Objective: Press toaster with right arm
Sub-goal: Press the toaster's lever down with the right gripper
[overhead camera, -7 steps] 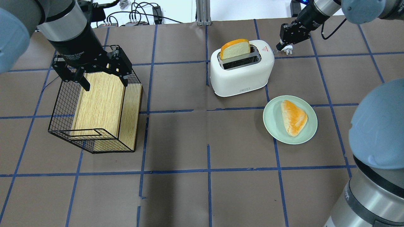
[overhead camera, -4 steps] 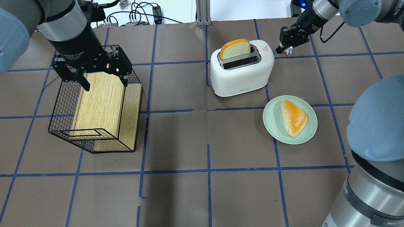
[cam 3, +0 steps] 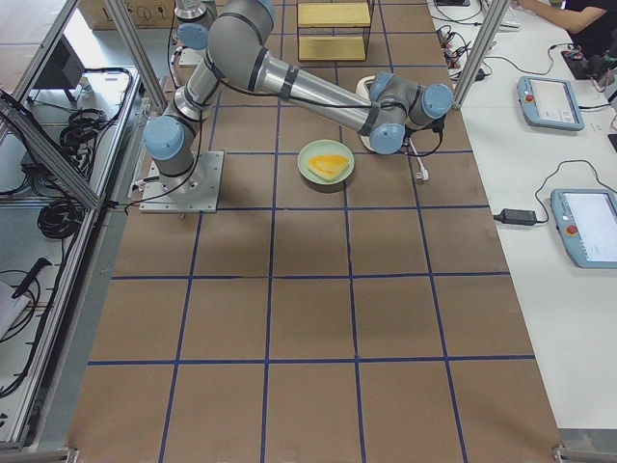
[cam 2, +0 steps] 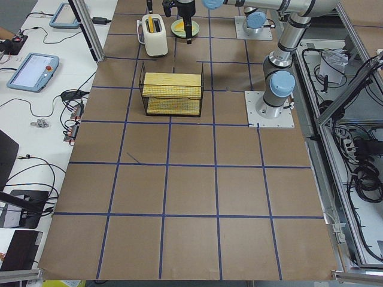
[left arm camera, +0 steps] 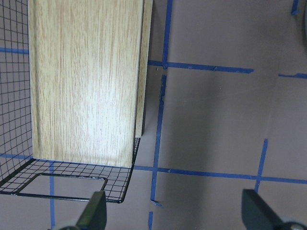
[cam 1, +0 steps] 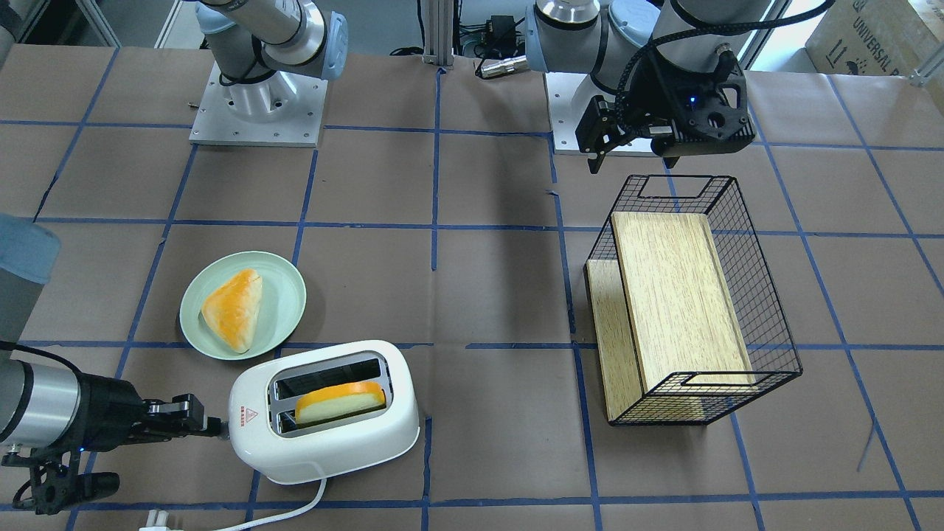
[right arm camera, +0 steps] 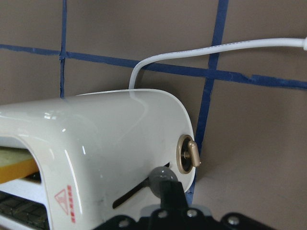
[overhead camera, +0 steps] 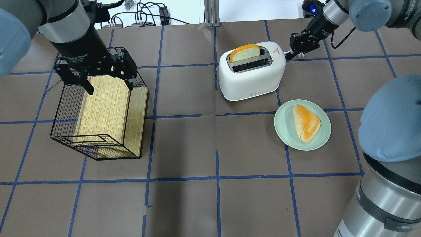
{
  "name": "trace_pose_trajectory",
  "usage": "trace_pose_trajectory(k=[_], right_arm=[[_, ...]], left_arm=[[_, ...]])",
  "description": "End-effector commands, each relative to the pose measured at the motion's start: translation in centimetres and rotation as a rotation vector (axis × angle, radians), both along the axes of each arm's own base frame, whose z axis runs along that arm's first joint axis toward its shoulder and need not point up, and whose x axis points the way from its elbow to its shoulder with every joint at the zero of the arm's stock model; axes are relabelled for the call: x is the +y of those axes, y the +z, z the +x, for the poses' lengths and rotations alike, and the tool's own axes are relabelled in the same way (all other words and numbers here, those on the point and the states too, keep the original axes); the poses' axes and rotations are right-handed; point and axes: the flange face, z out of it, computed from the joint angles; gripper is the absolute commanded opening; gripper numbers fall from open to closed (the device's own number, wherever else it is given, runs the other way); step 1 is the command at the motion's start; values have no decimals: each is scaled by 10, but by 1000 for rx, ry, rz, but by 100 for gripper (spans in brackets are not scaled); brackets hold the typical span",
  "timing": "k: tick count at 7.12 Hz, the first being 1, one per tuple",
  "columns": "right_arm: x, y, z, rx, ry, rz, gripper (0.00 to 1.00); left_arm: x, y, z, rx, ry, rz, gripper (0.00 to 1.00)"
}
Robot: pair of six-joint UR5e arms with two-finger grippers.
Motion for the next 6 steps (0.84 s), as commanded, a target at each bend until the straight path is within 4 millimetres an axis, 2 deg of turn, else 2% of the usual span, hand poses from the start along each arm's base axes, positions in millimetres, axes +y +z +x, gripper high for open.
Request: trace_pose_trajectory(k=[1, 4, 6], right_arm=[[-4, -14, -1, -6, 0, 11, 2], [-6, -26, -1, -9, 6, 19, 2], [-7, -18, -2, 2, 3, 9, 3]], left_arm=[[0, 0, 0, 0, 0, 0, 100], [0, 0, 0, 0, 0, 0, 100], [0, 0, 0, 0, 0, -1, 100]])
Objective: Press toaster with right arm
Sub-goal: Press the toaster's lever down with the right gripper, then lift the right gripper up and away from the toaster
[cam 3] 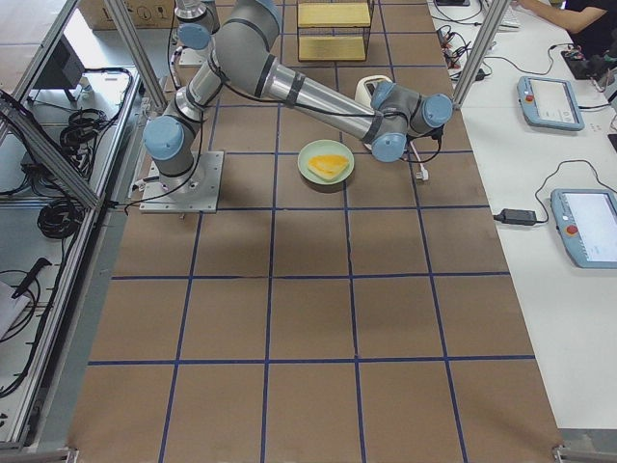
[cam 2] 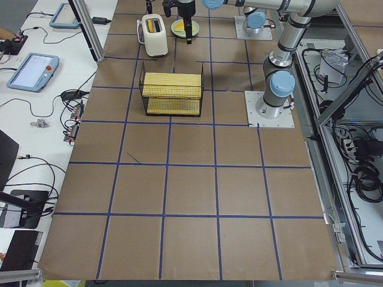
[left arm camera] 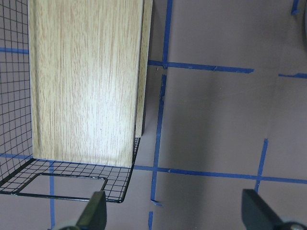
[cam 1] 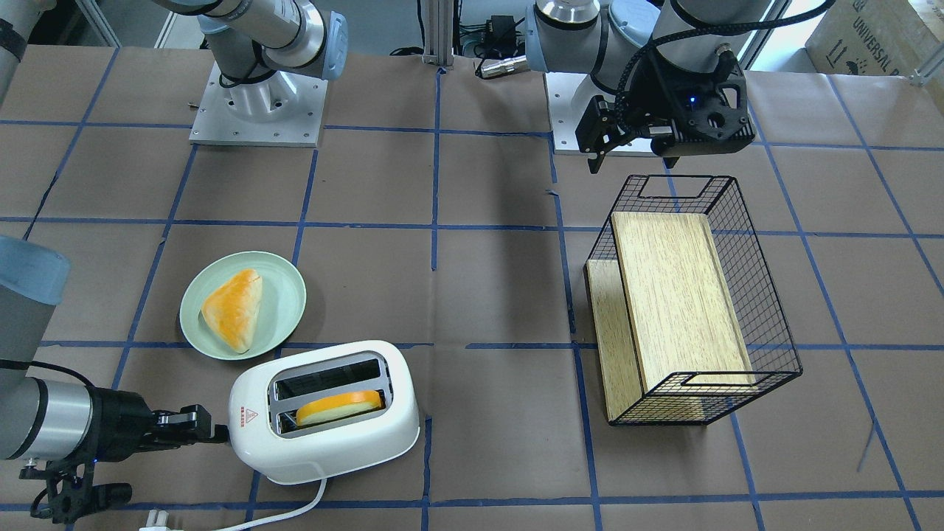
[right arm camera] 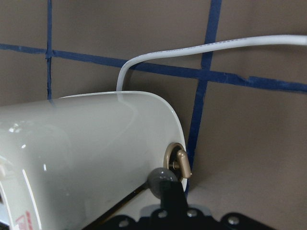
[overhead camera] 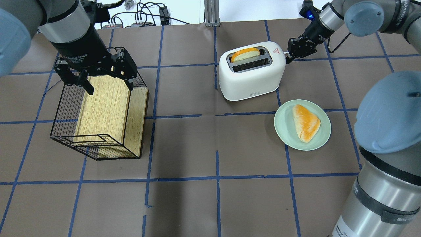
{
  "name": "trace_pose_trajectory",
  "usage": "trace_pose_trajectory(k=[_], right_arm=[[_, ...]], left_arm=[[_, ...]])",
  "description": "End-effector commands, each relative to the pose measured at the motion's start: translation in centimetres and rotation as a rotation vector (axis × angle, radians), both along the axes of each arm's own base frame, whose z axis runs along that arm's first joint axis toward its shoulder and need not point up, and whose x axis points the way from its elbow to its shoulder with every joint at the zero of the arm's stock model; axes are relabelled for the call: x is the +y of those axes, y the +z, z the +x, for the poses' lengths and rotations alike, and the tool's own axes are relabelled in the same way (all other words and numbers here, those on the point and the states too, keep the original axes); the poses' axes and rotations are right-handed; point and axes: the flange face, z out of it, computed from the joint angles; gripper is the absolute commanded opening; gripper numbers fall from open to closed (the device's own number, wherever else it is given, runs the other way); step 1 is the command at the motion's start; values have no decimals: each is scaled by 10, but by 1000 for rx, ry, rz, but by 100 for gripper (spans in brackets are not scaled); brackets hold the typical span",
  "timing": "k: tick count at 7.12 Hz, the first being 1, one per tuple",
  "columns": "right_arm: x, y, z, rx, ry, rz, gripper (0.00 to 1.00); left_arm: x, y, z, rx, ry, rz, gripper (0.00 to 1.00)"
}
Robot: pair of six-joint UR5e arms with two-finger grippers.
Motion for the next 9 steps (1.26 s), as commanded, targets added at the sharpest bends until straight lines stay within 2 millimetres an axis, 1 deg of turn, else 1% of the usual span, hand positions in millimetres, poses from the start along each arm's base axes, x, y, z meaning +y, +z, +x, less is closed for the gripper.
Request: trace_pose_trajectory(k=[1, 2, 3, 4, 5, 6, 7, 8, 9], right_arm=[[-7, 37, 1, 48, -16, -45, 11], [-8, 87, 6, 210, -15, -79, 83], [8, 140, 36, 359, 24, -111, 100], [25, 171, 59, 528, 93, -142, 100], [34, 186, 72, 585, 123, -168, 100], [36, 196, 77, 614, 131, -191, 100], [57, 214, 107, 612, 149, -206, 100], [81, 227, 128, 609, 79, -203, 99], [110, 236, 133, 601, -19, -182, 99]], left_arm=[[0, 0, 0, 0, 0, 0, 100], [0, 0, 0, 0, 0, 0, 100], [0, 0, 0, 0, 0, 0, 100], [0, 0, 0, 0, 0, 0, 100], [0, 0, 0, 0, 0, -1, 100], [0, 0, 0, 0, 0, 0, 100], [0, 0, 0, 0, 0, 0, 100], [0, 0, 0, 0, 0, 0, 100], [0, 0, 0, 0, 0, 0, 100]])
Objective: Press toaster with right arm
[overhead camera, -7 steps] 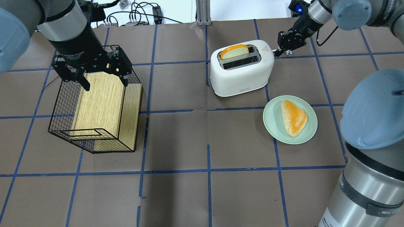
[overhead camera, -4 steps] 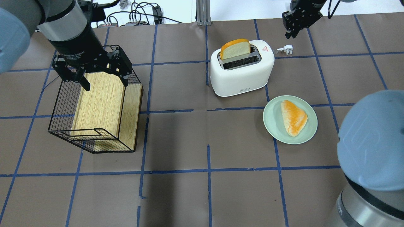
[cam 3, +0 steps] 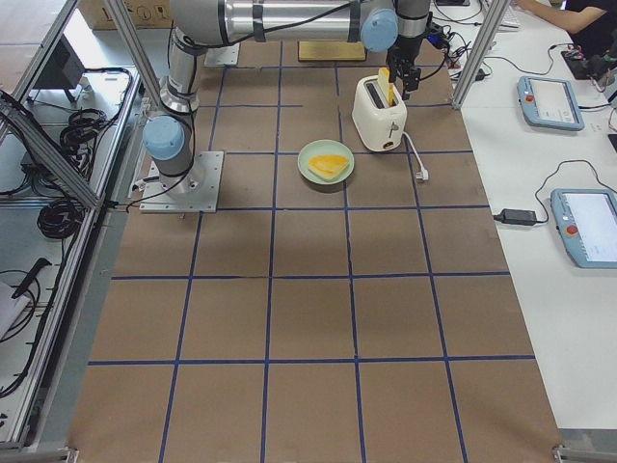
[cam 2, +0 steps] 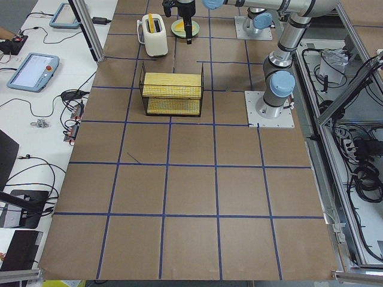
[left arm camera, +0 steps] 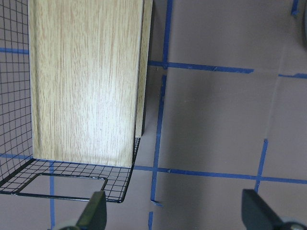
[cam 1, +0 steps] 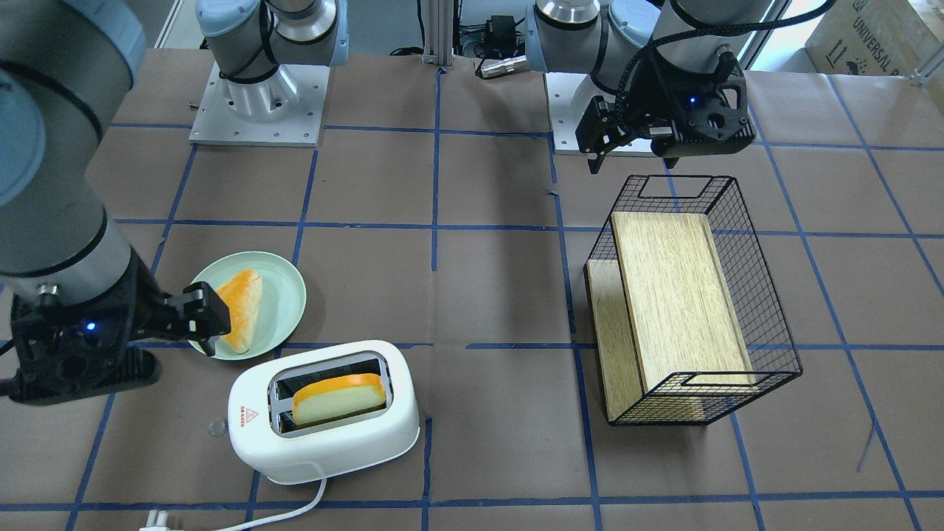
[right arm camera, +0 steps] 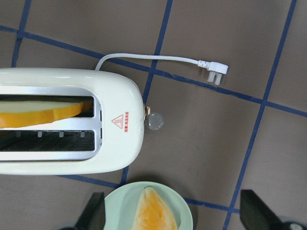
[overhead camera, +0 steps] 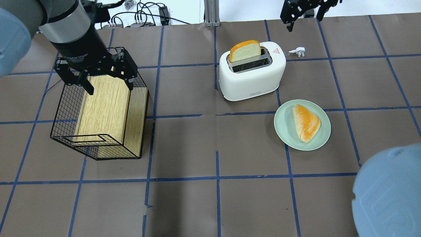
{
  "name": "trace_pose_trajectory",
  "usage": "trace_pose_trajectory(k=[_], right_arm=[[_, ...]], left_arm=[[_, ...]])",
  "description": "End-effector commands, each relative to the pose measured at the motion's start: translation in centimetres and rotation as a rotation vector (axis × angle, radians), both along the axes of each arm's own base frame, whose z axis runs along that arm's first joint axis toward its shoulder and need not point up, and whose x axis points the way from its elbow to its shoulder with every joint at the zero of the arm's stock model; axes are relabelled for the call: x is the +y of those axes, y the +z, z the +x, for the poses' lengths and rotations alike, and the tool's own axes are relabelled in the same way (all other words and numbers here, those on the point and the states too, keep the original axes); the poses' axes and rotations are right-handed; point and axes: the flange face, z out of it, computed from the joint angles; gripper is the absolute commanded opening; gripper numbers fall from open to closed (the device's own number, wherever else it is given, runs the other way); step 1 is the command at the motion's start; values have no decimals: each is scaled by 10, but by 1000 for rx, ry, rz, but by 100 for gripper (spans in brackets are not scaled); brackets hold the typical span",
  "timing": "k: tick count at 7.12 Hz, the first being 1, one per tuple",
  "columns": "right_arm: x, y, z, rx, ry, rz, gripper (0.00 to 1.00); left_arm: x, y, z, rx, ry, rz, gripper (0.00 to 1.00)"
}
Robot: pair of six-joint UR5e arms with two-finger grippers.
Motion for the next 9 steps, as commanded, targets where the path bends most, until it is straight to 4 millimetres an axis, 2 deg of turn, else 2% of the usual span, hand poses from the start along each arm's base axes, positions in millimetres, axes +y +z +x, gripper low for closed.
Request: trace_pose_trajectory(k=[1, 2, 3, 5, 6, 9], right_arm=[[57, 14, 13, -13, -104, -5, 100], [82, 24, 11, -11, -106, -8, 100], [102, 23, 8, -11, -109, 15, 100], [127, 20, 9, -46, -109, 30, 100], [135, 15, 7, -47, -114, 42, 100], [136, 24, 8, -49, -113, 21, 100]], left_arm=[[0, 0, 0, 0, 0, 0, 100], [0, 0, 0, 0, 0, 0, 100], [0, 0, 0, 0, 0, 0, 100], [0, 0, 0, 0, 0, 0, 100], [0, 0, 0, 0, 0, 0, 100], [0, 0, 0, 0, 0, 0, 100]])
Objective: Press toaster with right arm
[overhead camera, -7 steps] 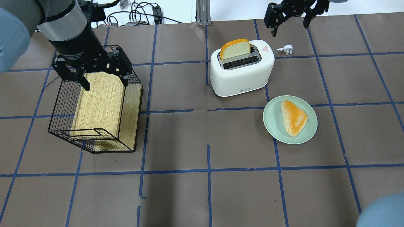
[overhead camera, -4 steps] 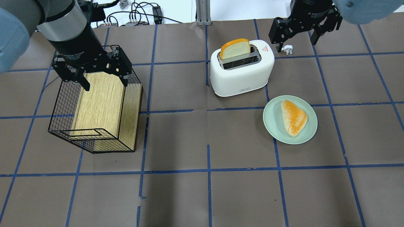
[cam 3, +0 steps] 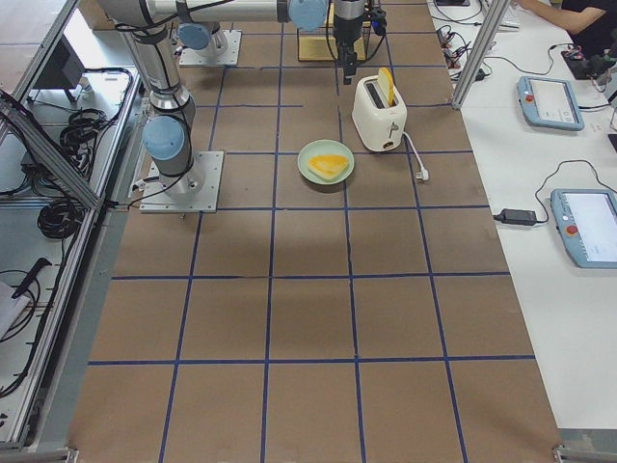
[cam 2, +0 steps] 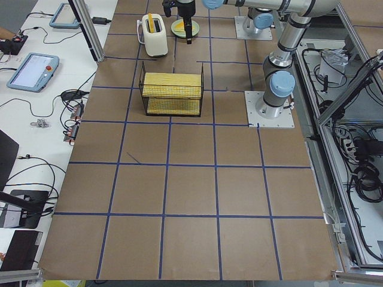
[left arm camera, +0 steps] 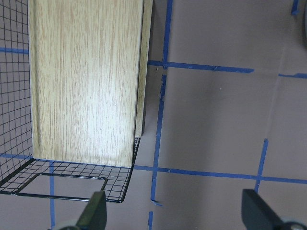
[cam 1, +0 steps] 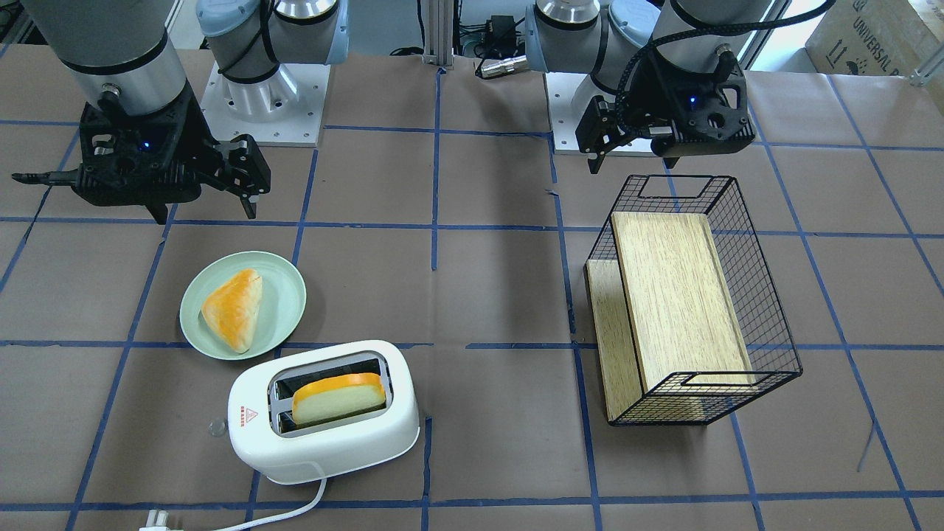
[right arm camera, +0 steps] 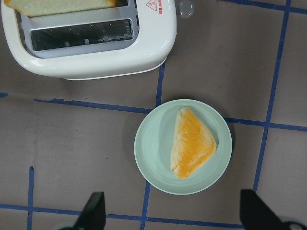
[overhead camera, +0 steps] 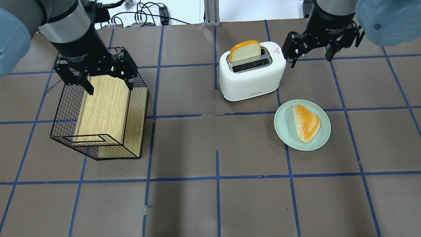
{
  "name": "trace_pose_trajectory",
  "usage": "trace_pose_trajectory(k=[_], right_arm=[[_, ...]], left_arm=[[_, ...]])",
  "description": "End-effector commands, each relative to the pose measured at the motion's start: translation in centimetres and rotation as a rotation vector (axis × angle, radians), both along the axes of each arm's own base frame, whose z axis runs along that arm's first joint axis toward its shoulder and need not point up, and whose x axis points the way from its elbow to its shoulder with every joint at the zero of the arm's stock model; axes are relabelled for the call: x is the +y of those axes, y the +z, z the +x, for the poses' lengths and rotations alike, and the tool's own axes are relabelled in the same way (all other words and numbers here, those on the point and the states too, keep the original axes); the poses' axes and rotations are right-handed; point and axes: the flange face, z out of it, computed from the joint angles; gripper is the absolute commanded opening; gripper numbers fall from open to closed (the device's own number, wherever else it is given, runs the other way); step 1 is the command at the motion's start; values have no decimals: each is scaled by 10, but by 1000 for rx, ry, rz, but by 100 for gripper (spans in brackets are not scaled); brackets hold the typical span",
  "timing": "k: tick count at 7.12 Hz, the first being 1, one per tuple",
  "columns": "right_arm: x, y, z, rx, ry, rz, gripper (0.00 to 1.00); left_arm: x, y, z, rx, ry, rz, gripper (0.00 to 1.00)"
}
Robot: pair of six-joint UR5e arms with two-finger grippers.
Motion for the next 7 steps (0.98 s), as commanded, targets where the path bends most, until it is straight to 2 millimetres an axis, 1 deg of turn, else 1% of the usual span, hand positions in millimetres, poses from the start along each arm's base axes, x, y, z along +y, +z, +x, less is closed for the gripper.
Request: trace_pose_trajectory(k=[1, 2, 5, 7], right_arm=[[0, 3, 2, 2, 1, -8, 100], [-1, -1, -4, 6, -7, -2, 100], [-6, -2, -21, 7, -36, -3, 100], [-5, -5, -20, 3, -36, 2, 100]], left_arm=[[0, 0, 0, 0, 0, 1, 100], [0, 0, 0, 0, 0, 1, 100], [0, 0, 0, 0, 0, -1, 100], [0, 0, 0, 0, 0, 1, 100]])
